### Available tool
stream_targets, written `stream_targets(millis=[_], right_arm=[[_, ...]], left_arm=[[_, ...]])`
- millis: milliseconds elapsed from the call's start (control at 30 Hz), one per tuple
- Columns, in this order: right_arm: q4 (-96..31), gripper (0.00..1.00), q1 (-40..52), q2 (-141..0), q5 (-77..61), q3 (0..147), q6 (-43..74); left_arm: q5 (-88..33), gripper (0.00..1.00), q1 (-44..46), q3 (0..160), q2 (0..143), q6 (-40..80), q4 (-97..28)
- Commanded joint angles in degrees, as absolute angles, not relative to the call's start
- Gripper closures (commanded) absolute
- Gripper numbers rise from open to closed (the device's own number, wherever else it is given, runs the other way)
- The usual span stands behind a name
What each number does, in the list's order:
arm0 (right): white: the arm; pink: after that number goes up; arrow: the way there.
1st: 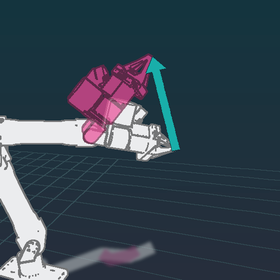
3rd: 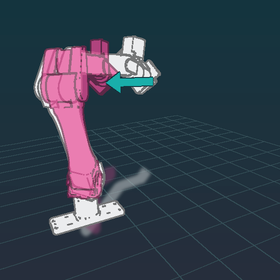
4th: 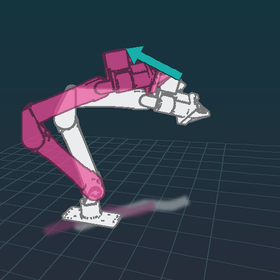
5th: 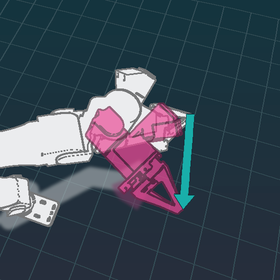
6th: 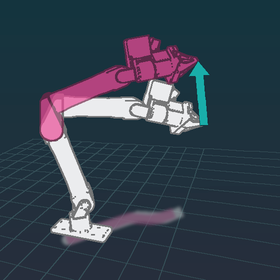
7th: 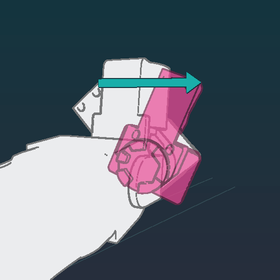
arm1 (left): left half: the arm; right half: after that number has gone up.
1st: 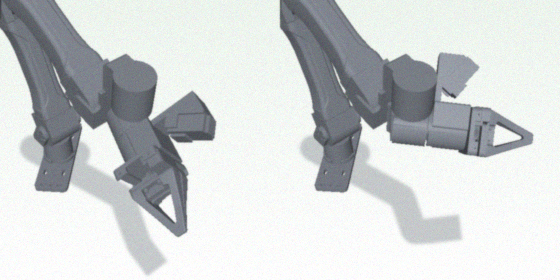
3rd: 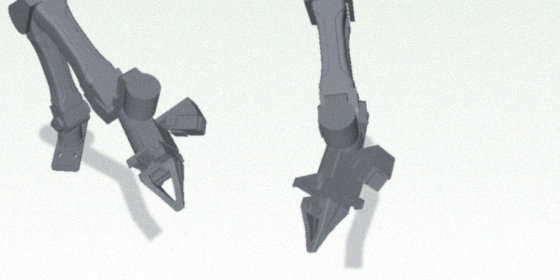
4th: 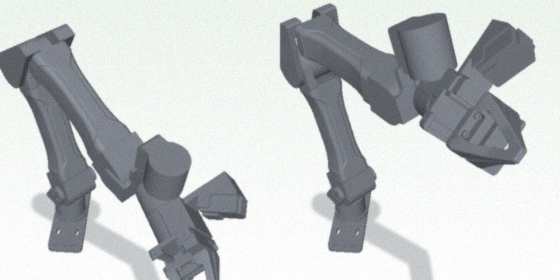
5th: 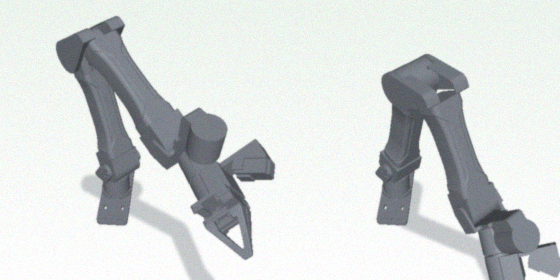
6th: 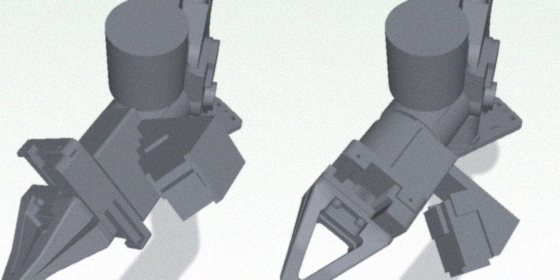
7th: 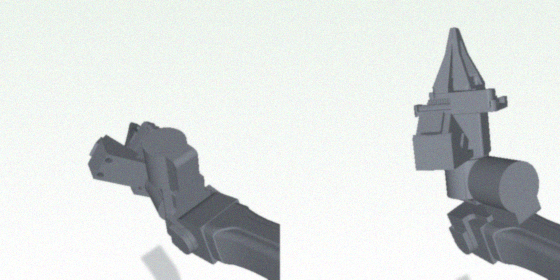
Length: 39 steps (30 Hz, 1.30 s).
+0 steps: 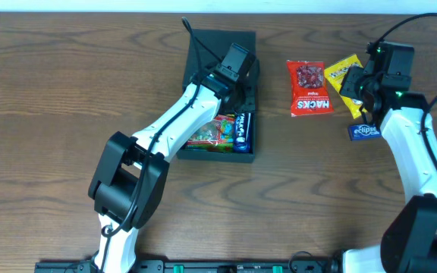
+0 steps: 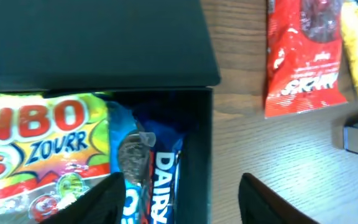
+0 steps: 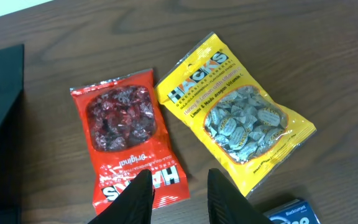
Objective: Pack container
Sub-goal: 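Carry the Dairy Milk bar into the box beside the Oreo, then grasp the red Hacks bag with the right gripper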
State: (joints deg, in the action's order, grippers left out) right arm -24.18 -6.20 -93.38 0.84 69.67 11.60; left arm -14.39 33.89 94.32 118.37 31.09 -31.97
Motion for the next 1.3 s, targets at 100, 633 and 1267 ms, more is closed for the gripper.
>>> stream_targets(millis=[100, 633, 1267], right_arm=[[-24.1, 0.71, -6.5, -93.4, 1.0, 70.1, 12.2], [-16.3, 0.54, -5.5, -99.0, -9.5, 70.1, 2.4], [-3.0, 0.58, 4.2, -118.8, -1.8, 71.3, 1.4]], left_arm=[[-15.1, 0.39, 34.1, 95.0, 118.6, 31.5, -30.7], [-7.1, 0.27, 26.5, 96.6, 108.9, 20.7, -30.9], [-9.1, 0.25, 17.9, 96.6, 107.8, 16.7, -40.9]])
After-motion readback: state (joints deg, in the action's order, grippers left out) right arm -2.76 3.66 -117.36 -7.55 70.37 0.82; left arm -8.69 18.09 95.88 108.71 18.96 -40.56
